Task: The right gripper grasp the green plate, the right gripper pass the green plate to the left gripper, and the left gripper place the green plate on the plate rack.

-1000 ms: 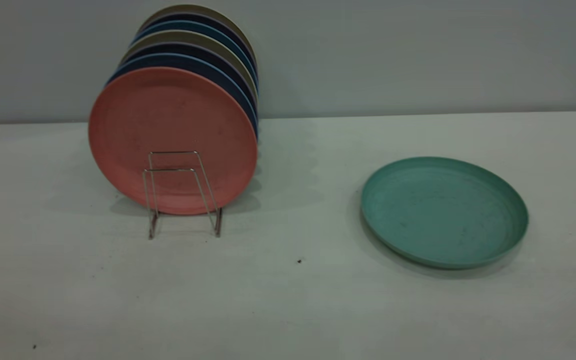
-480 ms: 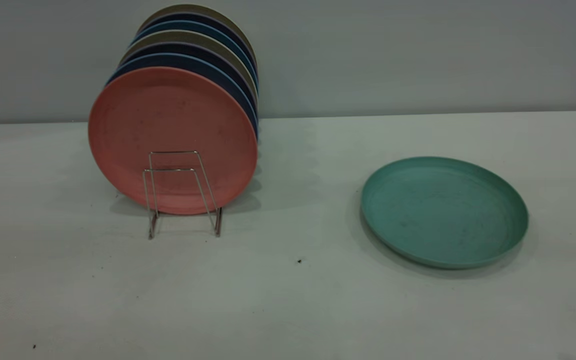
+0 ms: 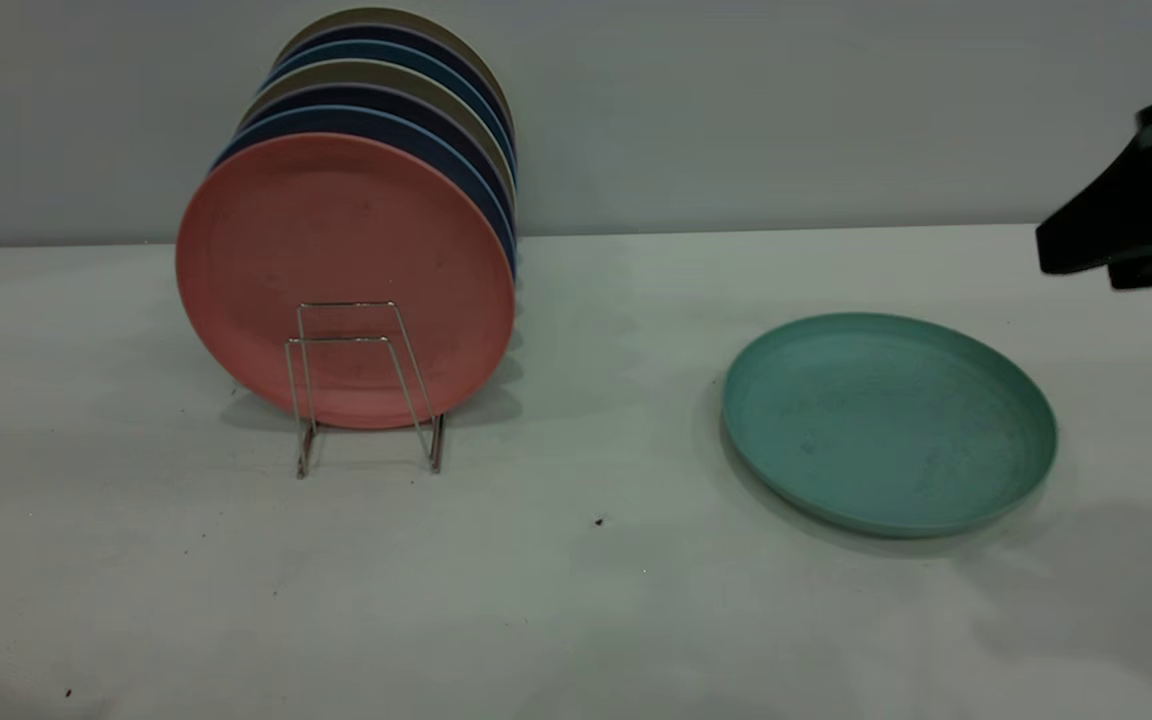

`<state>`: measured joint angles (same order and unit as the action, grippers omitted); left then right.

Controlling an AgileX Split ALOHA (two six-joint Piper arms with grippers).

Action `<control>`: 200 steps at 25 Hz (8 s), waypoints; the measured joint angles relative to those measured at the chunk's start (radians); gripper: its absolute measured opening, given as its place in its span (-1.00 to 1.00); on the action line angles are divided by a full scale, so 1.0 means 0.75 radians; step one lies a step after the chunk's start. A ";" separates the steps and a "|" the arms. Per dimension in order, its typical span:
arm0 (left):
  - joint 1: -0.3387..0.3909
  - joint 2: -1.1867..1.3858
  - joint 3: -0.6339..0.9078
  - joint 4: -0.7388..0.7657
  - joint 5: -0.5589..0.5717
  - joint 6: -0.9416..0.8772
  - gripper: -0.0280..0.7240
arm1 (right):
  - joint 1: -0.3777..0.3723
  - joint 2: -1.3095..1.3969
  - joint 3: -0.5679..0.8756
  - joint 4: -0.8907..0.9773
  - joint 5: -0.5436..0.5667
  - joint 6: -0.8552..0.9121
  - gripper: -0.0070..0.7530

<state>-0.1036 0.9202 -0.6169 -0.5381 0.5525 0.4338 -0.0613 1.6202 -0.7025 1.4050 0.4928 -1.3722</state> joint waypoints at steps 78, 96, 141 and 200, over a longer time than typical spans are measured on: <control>-0.123 1.129 -0.082 -1.622 -0.069 1.419 0.31 | 0.328 0.586 -0.596 -0.058 0.336 0.001 -0.94; -0.126 1.147 -0.205 -1.471 -0.080 1.500 -0.56 | 0.343 0.584 -0.596 -0.005 0.486 0.038 0.73; -0.126 1.294 -1.129 0.304 0.076 1.386 -0.56 | -0.052 0.583 -0.596 -0.329 0.521 0.191 0.51; 0.075 0.997 -1.034 0.600 0.661 -0.424 0.26 | 0.334 -0.119 -0.593 -1.744 0.662 1.587 0.41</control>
<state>-0.0472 1.6679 -1.3926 -0.0878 1.0483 0.1158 0.1893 1.5312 -1.1470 0.0967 0.9895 -0.1821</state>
